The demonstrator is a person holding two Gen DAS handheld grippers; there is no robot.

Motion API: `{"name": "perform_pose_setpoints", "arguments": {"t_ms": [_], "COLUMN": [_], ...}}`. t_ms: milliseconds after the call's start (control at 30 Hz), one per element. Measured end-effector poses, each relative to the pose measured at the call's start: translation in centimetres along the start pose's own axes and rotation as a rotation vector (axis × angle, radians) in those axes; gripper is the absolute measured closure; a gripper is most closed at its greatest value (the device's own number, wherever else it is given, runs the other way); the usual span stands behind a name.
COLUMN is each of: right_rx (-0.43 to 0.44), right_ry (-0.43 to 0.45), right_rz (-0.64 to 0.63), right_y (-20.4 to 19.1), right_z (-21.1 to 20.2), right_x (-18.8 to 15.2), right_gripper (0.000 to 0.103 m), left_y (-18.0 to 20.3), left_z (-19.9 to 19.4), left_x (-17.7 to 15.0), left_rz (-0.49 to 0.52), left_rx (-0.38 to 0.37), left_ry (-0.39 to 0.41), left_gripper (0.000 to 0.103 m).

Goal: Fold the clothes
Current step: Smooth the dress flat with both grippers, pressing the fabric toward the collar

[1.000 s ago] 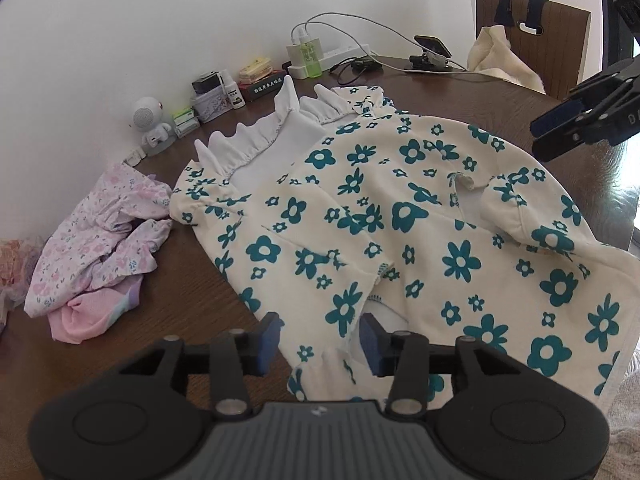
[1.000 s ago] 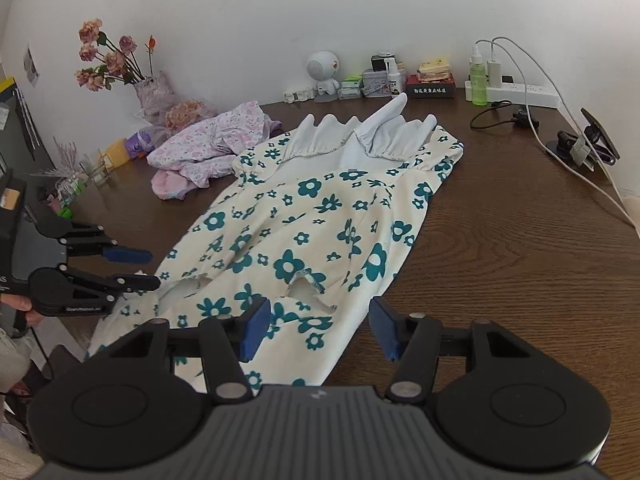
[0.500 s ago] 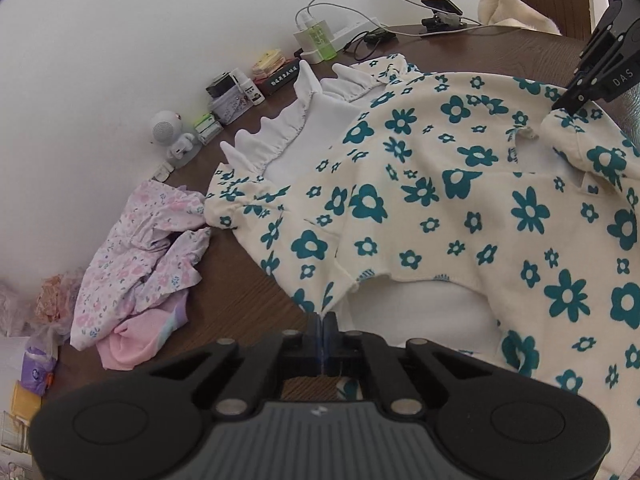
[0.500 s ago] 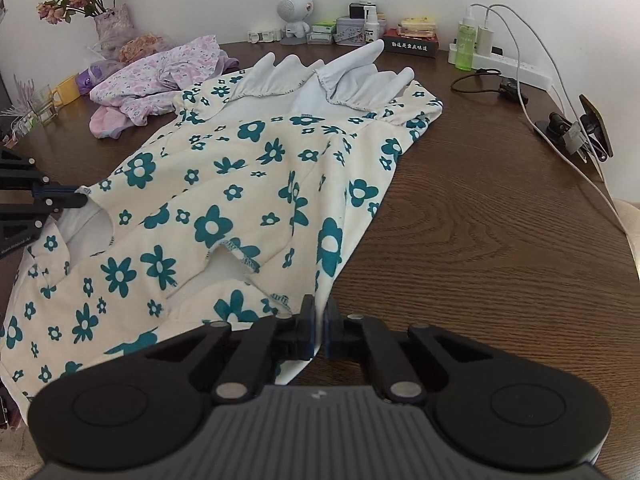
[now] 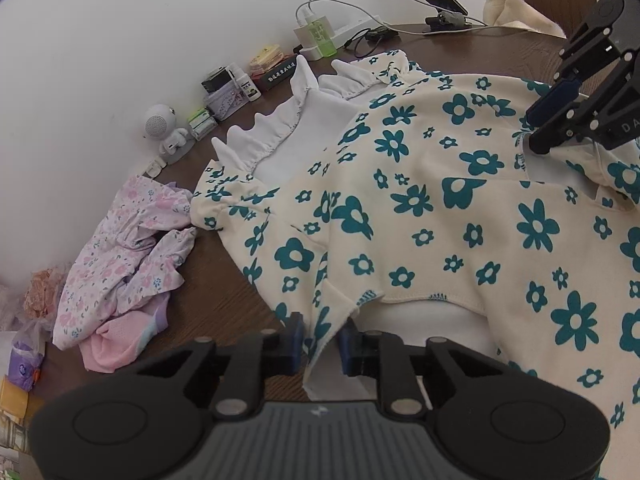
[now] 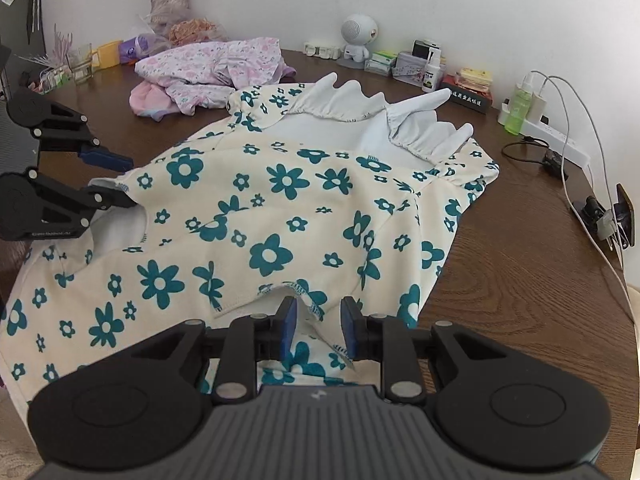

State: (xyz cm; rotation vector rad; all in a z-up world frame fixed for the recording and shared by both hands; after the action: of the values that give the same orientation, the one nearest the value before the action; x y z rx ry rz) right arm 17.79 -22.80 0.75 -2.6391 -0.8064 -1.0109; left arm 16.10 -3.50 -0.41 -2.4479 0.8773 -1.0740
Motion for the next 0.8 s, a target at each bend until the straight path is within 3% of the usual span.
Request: {"name": "perform_pose_setpoints", "arguments": {"t_ms": [67,133,300,433,567,600,733,800], "right_rx": [0.001,0.013,0.018,0.056,0.155,0.161,0.084,0.092], "right_ry": [-0.016,-0.024,-0.077,-0.092,-0.023,0.003,0.016,0.001], "right_rz": [0.001,-0.002,-0.05,-0.056,0.088,0.121,0.182,0.218], "right_y": [0.1,0.2,1.2,1.3,3.2,3.9,6.2,6.5], "right_z": [1.0,1.0,-0.6,-1.1,-2.9,-3.4,-3.8,-3.5], "right_x": [0.1,0.3,-0.3,-1.1,-0.5,-0.3,-0.4,-0.9], "right_gripper": [0.081,0.1,0.1,0.097,0.085,0.081,0.08,0.08], "left_y": [0.1,-0.5,-1.4,-0.7,-2.2,-2.8,-5.1,-5.6], "left_z": [0.2,0.4,0.7,0.5,-0.5,-0.8,-2.3,-2.9], "left_x": [0.0,-0.2,-0.8,-1.5,-2.2,-2.2,-2.5,-2.6], "left_rz": [0.021,0.041,0.093,0.111,0.02,-0.013,-0.144,-0.189], "left_rx": [0.024,0.094,0.255,0.169,0.118,0.097,0.012,-0.03], "left_ry": [0.004,0.004,0.014,-0.003,0.002,0.008,0.033,0.037], "left_gripper": [0.101,0.101,0.101,0.094,0.07,0.069,0.063,0.063]}}
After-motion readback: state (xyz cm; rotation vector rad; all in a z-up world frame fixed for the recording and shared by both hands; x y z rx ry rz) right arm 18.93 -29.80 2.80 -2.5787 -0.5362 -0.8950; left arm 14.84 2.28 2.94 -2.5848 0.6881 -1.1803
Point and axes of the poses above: each gripper's, at about its wrist camera, not at the fingertips, and z roughly the way its jaws point, y to its right, x to its top, the point moved 1 cm from there along z, roughly the way its jaws point, and after that the axes turned 5 degrees about x, right-handed, at the moved point
